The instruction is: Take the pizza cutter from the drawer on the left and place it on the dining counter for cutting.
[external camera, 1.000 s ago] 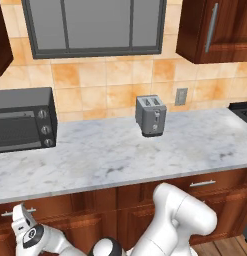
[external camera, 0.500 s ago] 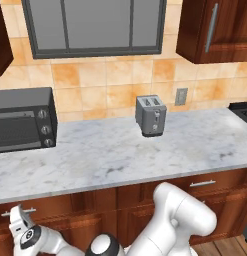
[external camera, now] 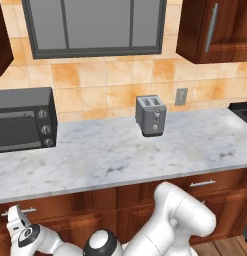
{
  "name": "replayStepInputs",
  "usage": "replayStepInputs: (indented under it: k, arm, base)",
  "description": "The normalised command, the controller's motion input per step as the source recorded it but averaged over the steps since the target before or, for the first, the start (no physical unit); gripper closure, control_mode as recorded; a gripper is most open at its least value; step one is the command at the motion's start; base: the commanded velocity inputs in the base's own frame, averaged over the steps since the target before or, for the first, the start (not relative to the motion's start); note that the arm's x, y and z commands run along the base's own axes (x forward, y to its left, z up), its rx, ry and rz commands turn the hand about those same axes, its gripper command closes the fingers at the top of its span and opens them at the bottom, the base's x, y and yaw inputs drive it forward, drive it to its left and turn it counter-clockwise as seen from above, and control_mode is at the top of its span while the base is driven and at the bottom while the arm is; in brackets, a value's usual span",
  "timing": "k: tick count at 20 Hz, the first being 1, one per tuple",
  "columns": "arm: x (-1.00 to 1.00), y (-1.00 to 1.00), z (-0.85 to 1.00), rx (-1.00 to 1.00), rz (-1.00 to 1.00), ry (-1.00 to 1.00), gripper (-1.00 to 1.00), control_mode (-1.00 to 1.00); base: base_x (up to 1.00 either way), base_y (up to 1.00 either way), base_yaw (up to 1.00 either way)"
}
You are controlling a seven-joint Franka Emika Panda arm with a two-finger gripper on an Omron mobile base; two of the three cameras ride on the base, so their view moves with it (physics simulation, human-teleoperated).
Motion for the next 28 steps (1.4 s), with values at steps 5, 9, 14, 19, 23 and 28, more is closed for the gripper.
replayStepInputs:
  k: [5, 9, 14, 19, 23, 28]
  arm:
    - [0.24, 0.00, -0.49, 0.00, 0.00, -0.25, 1.00, -1.00]
    - [0.32, 0.00, -0.38, 0.00, 0.00, -0.24, 1.00, -1.00]
    - [0.48, 0.00, -0.26, 0.04, 0.00, -0.15, 1.00, -1.00]
    - [0.39, 0.00, -0.07, 0.11, 0.00, -0.04, 1.00, -1.00]
    - [0.16, 0.00, -0.01, 0.18, -0.03, -0.04, 1.00, -1.00]
    - [0.09, 0.00, -0.04, 0.07, -0.06, -0.20, 1.00, -1.00]
  base:
    - [0.00, 0.00, 0.00]
    - [0.00, 0.00, 0.00]
    - [0.00, 0.00, 0.00]
    - [0.00, 0.00, 0.00]
    - [0.00, 0.00, 0.00]
    - [0.00, 0.00, 0.00]
